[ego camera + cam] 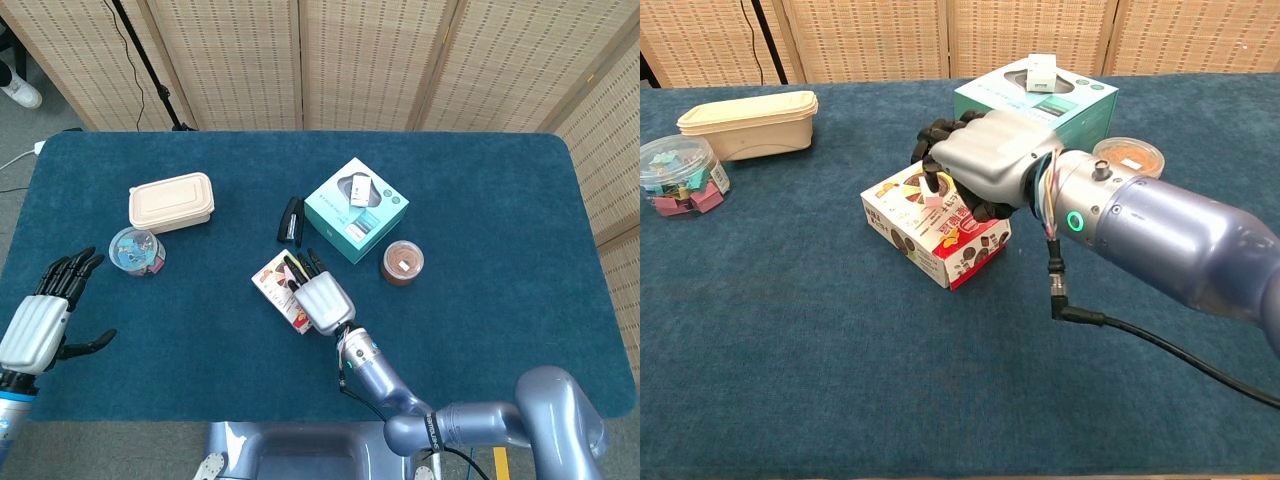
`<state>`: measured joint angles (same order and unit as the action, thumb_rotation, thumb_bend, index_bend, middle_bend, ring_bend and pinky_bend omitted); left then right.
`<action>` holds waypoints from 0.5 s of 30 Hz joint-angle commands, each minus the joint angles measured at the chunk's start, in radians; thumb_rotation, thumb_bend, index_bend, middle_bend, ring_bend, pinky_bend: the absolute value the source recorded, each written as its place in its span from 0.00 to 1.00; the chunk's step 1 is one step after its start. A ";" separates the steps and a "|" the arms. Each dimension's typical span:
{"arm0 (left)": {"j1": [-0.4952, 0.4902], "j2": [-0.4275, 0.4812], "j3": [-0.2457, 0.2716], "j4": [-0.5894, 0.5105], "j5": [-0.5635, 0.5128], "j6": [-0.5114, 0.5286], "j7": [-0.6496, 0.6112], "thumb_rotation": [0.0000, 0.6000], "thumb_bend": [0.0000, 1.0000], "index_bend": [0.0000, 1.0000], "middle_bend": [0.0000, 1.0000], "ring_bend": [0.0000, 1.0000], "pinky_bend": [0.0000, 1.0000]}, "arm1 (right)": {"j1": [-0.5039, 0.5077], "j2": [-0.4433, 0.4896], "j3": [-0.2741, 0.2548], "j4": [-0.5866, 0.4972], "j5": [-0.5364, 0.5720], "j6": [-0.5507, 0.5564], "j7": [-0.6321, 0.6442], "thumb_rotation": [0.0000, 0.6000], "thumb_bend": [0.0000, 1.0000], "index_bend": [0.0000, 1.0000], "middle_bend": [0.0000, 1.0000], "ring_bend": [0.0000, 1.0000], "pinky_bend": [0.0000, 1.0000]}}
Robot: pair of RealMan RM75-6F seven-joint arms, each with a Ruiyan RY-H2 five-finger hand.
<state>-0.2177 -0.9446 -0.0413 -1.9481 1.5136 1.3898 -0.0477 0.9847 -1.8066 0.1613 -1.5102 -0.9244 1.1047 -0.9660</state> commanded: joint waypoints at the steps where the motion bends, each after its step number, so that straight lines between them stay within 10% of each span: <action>1: 0.000 -0.002 -0.001 -0.001 0.001 0.000 0.005 1.00 0.19 0.00 0.00 0.00 0.00 | 0.000 -0.006 -0.003 0.005 -0.001 -0.003 0.000 1.00 1.00 0.28 0.00 0.00 0.00; 15: 0.002 -0.004 -0.004 -0.002 0.000 -0.004 0.007 1.00 0.19 0.00 0.00 0.00 0.00 | -0.010 -0.026 -0.018 0.021 -0.017 -0.002 -0.006 1.00 1.00 0.30 0.00 0.00 0.00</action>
<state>-0.2152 -0.9483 -0.0452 -1.9500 1.5135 1.3854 -0.0404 0.9754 -1.8316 0.1439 -1.4894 -0.9402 1.1025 -0.9723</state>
